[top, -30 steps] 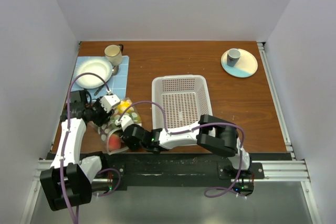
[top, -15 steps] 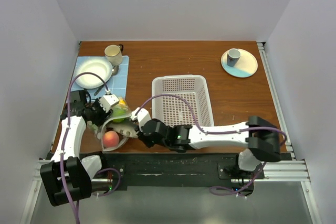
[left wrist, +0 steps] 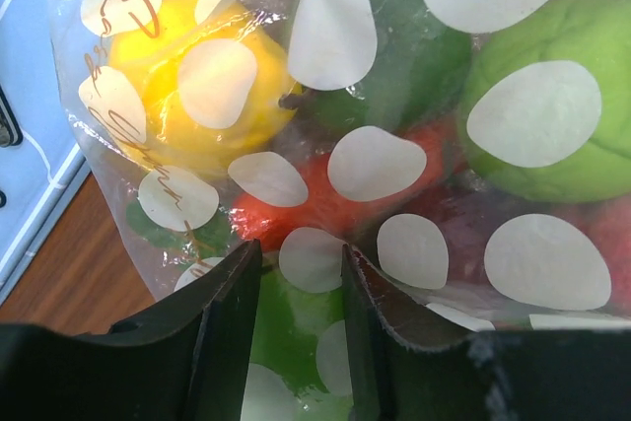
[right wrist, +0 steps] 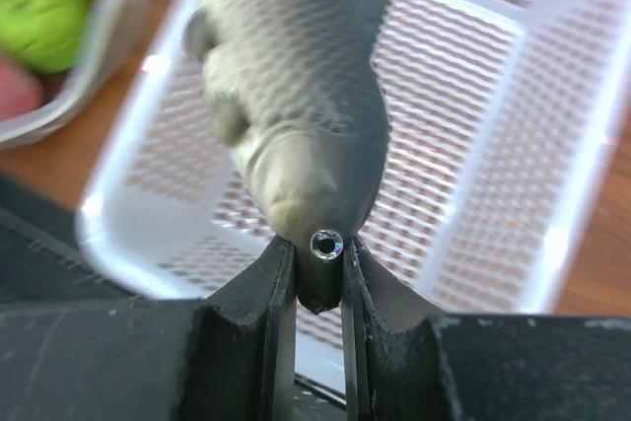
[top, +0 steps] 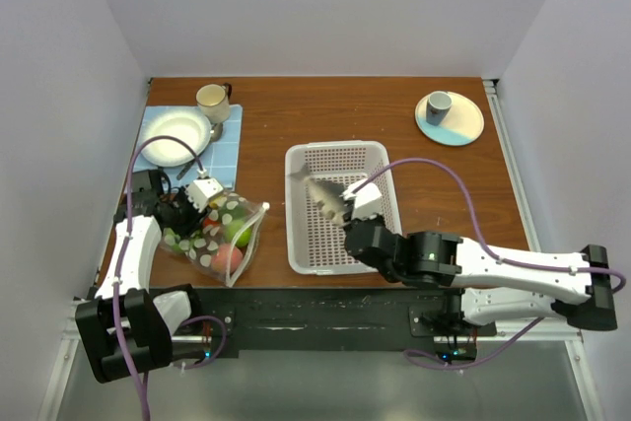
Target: Open the zip-top bag and remove the fake food
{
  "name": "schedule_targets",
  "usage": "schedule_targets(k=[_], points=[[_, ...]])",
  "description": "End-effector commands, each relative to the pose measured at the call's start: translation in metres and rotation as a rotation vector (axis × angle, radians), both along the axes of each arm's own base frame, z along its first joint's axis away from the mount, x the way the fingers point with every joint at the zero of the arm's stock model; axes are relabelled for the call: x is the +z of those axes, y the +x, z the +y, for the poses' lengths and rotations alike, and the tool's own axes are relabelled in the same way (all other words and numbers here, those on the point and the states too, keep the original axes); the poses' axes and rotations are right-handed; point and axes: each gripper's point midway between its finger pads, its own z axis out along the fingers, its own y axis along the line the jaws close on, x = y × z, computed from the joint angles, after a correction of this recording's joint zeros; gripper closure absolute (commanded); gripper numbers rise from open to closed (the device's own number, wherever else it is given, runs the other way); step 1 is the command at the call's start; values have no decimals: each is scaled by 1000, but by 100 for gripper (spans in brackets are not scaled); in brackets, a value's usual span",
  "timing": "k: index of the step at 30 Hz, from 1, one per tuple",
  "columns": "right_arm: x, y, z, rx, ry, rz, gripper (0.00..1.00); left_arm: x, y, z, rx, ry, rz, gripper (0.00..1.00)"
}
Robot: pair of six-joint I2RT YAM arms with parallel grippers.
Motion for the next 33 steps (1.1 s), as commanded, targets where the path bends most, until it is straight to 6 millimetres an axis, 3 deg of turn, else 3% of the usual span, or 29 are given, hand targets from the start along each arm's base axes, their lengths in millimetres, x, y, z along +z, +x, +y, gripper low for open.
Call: schedule_targets(k=[1,4,6,7,8,10,13,14,15,18,20,22,24,25,26,28,33], points=[[-4,19,-69,-294,-55,-65,95,8,3,-1,2,-18,-13,57],[-12,21,-79,-354,-92,-53,96,9,3,-1,0,-19,-11,58],[-22,22,-68,-320,-124,-28,86,11,3,-1,0,-14,-17,58],[-25,23,-64,-316,-137,-18,64,11,2,-1,2,-12,-16,59],[-33,24,-60,-320,-174,-7,51,12,3,0,1,-12,-19,59],[-28,27,-51,-325,-173,1,28,13,3,-1,2,-15,-15,59],[-11,23,-18,-231,-110,-11,13,13,2,-1,-3,-12,-18,60],[-3,20,-6,-144,-117,-38,3,13,2,-1,-7,-10,-18,60],[17,15,24,-71,5,-73,2,12,2,-1,-6,-8,-20,60],[40,4,63,67,75,-97,1,12,3,-1,-3,-13,-16,61],[28,-7,92,174,58,-79,1,11,2,-1,-5,-12,-15,61],[2,-15,114,245,-9,-62,1,9,2,1,-3,-3,-17,61],[-4,-21,134,284,-25,-65,1,8,2,1,-4,-1,-18,61],[-24,-23,144,305,-83,-57,1,6,1,1,-4,-3,-11,61],[-22,-26,158,331,-63,-56,1,5,0,0,-4,-3,-8,61],[-46,-27,173,359,-118,-42,1,4,0,1,-4,-2,-7,61],[-69,-29,206,423,-126,-45,1,4,0,3,-12,17,-13,62]])
